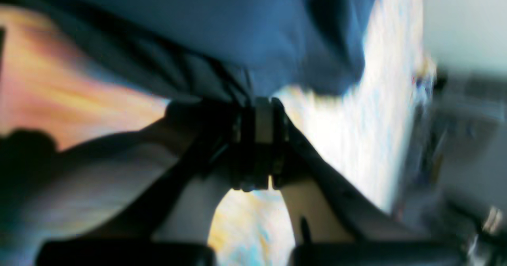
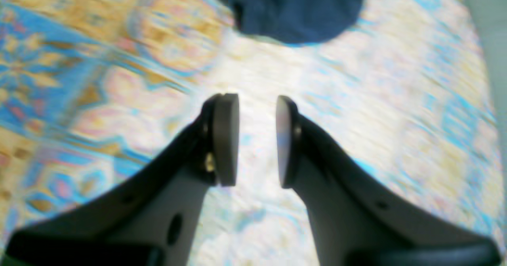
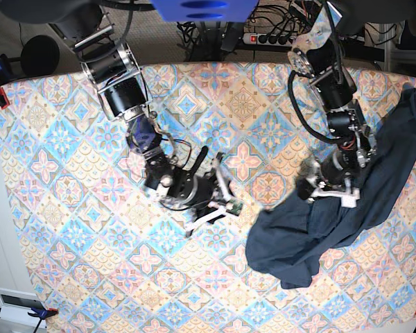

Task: Layout the t-shirt on the table in an organized manner, then fold the t-shirt properly
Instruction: 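Grasp the navy shirt edge with the left gripper and pull it toward the robot, then grasp the shirt's opposite edge with the right gripper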

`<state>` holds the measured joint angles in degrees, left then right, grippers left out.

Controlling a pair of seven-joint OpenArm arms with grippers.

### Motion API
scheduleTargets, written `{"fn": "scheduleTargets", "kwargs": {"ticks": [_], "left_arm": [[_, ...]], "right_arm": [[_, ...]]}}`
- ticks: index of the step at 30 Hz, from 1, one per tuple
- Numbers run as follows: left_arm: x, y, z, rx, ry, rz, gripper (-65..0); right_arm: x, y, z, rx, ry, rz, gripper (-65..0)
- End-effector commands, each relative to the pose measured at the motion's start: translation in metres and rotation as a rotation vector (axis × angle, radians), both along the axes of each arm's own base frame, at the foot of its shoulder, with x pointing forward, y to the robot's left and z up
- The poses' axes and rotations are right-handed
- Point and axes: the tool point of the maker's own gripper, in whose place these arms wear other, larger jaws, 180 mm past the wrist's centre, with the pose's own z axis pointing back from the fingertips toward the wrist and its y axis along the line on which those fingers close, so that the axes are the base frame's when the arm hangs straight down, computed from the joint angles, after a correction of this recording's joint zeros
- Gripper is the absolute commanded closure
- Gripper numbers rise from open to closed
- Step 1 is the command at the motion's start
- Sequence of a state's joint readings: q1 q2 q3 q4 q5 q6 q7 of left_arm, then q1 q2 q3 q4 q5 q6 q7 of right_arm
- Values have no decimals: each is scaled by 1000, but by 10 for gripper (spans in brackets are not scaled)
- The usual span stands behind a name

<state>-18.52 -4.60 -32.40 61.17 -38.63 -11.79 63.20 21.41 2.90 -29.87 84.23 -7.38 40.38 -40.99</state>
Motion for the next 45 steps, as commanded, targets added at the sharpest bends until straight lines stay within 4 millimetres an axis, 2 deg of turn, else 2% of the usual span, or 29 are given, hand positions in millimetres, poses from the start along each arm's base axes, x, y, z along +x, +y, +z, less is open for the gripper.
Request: {"fn": "scheduleTargets", "kwargs": {"ticks": [1,4,6,9,10,13,15,17,19,21,23,26,29,30,33,36,37,40,43,45], "left_arm": [[22,-20,34,-19,-109,-41,0],[22,-84,59,-46,-191,-178,0],[19,-129,76,-59,-238,-275,0],[12,-180,86,-95,-269,-381,0],[9,-204,93,-113,-297,-431,0],[-1,-242,105,-93,-351,-561,0],[-7,-270,116,-63,-384,-665,0],[-13,-288,120,-50,-407,-714,0],[-18,-293,119,-43,-404,-743,-14],[-23,-294,117,-47,-385,-774,-78],[-27,-296,126,-73,-409,-785,-135],[-29,-267,136,-78,-452,-794,-250],[-23,-223,152,-141,-486,-731,-379],[-24,-208,153,-170,-488,-707,-398],[-18,-151,164,-244,-540,-573,-404],[-16,-75,160,-209,-543,-415,-397],[-16,-56,157,-182,-537,-380,-397],[-23,-7,152,-108,-516,-301,-397],[-33,29,145,-39,-479,-261,-397],[-42,51,140,-12,-459,-220,-397]], "right_arm": [[14,-10,21,20,-59,-23,-150],[16,-42,19,27,-53,-85,-150],[20,-70,28,67,-62,-149,-150],[27,-117,43,122,-87,-259,-150],[28,-131,49,144,-95,-296,-150],[24,-174,48,162,-76,-407,-151],[23,-192,51,173,-76,-452,-152],[23,-207,57,177,-90,-478,-153],[23,-223,61,171,-100,-499,-153],[23,-232,65,156,-107,-502,-153],[22,-234,65,147,-108,-498,-153],[21,-226,67,143,-115,-476,-153],[19,-218,62,137,-101,-453,-153],[15,-214,55,129,-84,-444,-153],[-1,-205,34,113,-34,-419,-153],[-13,-179,37,103,-46,-341,-154],[-16,-169,40,101,-57,-311,-154],[-27,-137,43,94,-66,-212,-154],[-40,-108,42,91,-64,-124,-154],[-54,-94,31,85,-31,-77,-154]]}}
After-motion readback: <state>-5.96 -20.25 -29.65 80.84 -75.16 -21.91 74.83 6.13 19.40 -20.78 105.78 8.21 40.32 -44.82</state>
